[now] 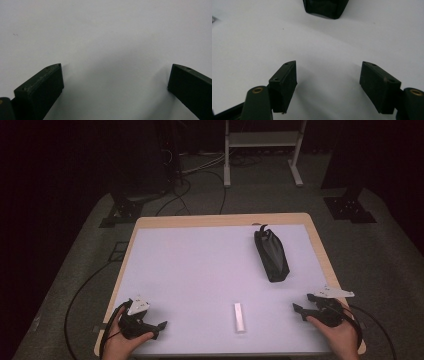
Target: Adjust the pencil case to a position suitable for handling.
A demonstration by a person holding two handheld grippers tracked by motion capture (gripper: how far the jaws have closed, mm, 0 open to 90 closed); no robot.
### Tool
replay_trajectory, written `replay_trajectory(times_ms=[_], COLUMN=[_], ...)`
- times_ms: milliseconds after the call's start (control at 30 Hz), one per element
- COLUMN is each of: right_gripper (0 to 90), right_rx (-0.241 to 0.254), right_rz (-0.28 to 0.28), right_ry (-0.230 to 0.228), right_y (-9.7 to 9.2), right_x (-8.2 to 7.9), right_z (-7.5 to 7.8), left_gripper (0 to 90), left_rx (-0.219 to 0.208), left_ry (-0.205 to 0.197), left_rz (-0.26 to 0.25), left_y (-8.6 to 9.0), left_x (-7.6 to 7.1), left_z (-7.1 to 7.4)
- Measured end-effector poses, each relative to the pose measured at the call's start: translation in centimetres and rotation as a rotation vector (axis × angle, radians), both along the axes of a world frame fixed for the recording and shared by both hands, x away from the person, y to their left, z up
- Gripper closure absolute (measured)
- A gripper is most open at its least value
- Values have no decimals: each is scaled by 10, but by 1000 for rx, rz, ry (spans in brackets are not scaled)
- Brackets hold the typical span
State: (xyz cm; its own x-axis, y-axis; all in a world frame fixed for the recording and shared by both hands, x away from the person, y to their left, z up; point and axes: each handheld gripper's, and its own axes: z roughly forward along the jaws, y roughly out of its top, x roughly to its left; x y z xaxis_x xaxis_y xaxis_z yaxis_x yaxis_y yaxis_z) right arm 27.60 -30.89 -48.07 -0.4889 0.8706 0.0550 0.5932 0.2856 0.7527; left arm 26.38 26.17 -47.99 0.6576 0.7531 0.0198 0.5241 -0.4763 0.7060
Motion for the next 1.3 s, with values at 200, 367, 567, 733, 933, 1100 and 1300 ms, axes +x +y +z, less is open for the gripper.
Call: replay_trajectory(times_ms=[200, 367, 567, 733, 933, 1100, 1300], right_gripper=[290, 291, 294, 307, 318, 326, 336], right_rx=[-1, 14, 30, 44, 60, 73, 85], right_rz=[3, -3, -15, -18, -18, -15, -15], right_ry=[-12, -25, -43, -53, -54, -62, -67], right_y=[6, 10, 7, 4, 4, 6, 8], right_x=[2, 10, 17, 24, 31, 38, 48], right_z=[11, 21, 29, 34, 38, 46, 53], left_gripper=[0, 0, 0, 0, 0, 0, 0], left_rx=[0, 0, 1, 1, 0, -3, -2], left_ry=[-1, 0, 0, -1, -2, -3, -4], left_rz=[0, 0, 0, 0, 0, 0, 0], left_y=[0, 0, 0, 0, 0, 0, 0], left_x=[0, 0, 0, 0, 0, 0, 0], left_z=[0, 0, 0, 0, 0, 0, 0])
